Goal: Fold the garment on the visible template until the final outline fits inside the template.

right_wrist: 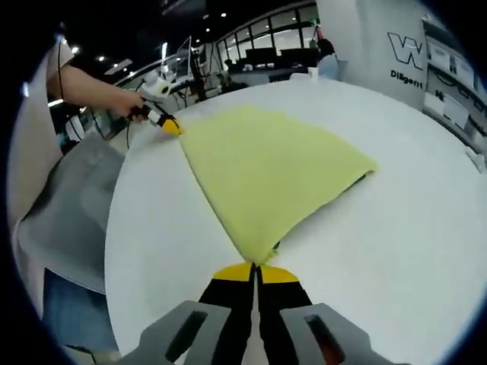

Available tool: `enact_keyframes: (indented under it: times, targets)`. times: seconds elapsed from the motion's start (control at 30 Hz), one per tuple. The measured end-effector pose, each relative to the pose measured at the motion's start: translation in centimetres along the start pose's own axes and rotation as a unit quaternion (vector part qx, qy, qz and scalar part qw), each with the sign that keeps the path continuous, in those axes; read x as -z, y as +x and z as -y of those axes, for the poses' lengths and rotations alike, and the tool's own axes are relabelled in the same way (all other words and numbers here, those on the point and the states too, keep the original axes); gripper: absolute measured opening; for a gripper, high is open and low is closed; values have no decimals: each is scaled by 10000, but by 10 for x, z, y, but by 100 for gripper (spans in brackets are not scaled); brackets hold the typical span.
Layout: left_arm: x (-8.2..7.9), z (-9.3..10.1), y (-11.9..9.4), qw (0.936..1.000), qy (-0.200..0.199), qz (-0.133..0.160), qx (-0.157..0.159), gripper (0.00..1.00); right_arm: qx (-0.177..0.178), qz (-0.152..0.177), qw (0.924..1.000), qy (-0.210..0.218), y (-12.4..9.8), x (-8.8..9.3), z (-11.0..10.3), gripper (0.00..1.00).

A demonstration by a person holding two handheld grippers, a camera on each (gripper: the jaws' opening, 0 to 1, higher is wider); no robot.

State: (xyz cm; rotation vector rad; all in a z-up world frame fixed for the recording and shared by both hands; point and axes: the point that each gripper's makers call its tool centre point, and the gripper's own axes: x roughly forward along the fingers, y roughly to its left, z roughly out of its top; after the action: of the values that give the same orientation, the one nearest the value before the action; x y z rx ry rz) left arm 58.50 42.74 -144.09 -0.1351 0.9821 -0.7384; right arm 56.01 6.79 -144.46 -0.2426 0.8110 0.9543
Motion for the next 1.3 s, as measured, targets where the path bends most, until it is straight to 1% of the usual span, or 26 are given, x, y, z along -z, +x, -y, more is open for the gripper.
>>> enact_keyframes:
  times: [0.07,0.13,0.17,0.23,0.3,0.4,0.47,0.53,0.6,0.63,0.73,0.77,0.8,0.87,0.9,0.93,0.97,1.0,1.03,1.07,1.1,1.17,1.2,1.23,1.27,1.3]
  targets:
    - [5,1,-1,9999,31,-121,15,2,5,11,10000,57,-1,1,0,0]
    - [13,-2,-3,9995,-158,-280,26,2,11,-6,10000,97,-1,2,0,0]
    - [11,-2,-4,9995,-248,-204,63,2,6,-34,9999,129,-1,3,-1,0]
    - [11,-3,-7,9997,-119,-220,-11,2,20,-115,9998,147,-2,5,-2,0]
    - [13,-4,-9,9996,-99,-245,-53,2,20,-187,9997,179,-5,8,-2,0]
    - [17,-10,-13,9991,-320,-247,-136,3,129,-152,9994,284,-13,8,2,0]
    - [16,-3,-14,9995,-221,-214,-56,2,208,18,9991,360,-17,0,6,0]
    - [19,-3,-14,9995,-69,-288,-125,1,262,158,9984,480,-19,-8,9,0]
    - [22,-7,-14,9993,-142,-314,-177,0,275,370,9974,561,-18,-19,7,0]
    - [22,-9,-15,9989,-322,-272,-182,0,279,462,9973,490,-17,-25,6,0]
    - [22,-11,-18,9991,-267,-241,-242,0,262,549,9972,440,-9,-37,-3,0]
    - [22,-13,-20,9989,-233,-242,-323,0,234,589,9972,386,-6,-40,-6,0]
    - [21,-19,-22,9985,-160,-204,-489,0,213,615,9972,360,-4,-42,-8,0]
    - [12,-18,-25,9985,-275,32,-483,0,188,547,9976,383,3,-40,-10,2]
    - [9,-18,-26,9985,-237,96,-484,0,225,509,9980,312,6,-38,-11,3]
    - [1,-17,-26,9983,-105,309,-489,0,281,425,9983,295,8,-35,-9,5]
    - [0,-17,-26,9979,-189,347,-518,1,376,381,9980,343,10,-32,-7,9]
    - [-1,-13,-23,9978,-377,358,-406,1,565,296,9969,458,8,-29,-2,13]
    - [0,-11,-22,9982,-346,318,-369,2,675,249,9962,490,7,-26,2,15]
    - [0,-9,-20,9984,-309,301,-359,4,751,395,9949,547,6,-29,5,17]
    - [1,-7,-17,9986,-295,286,-342,7,820,409,9935,679,5,-27,8,19]
    - [5,-4,-11,9987,-386,178,-297,10,793,319,9927,848,6,-19,9,23]
    - [8,-4,-9,9986,-432,101,-305,13,707,365,9910,1075,8,-18,6,23]
    - [15,-9,-7,9980,-437,-70,-453,12,680,363,9901,1173,9,-17,5,23]
    - [11,-4,-3,9987,-383,45,-331,7,652,345,9897,1224,11,-16,4,23]
    - [13,-5,-1,9987,-346,-40,-384,3,638,360,9877,1384,12,-16,3,21]
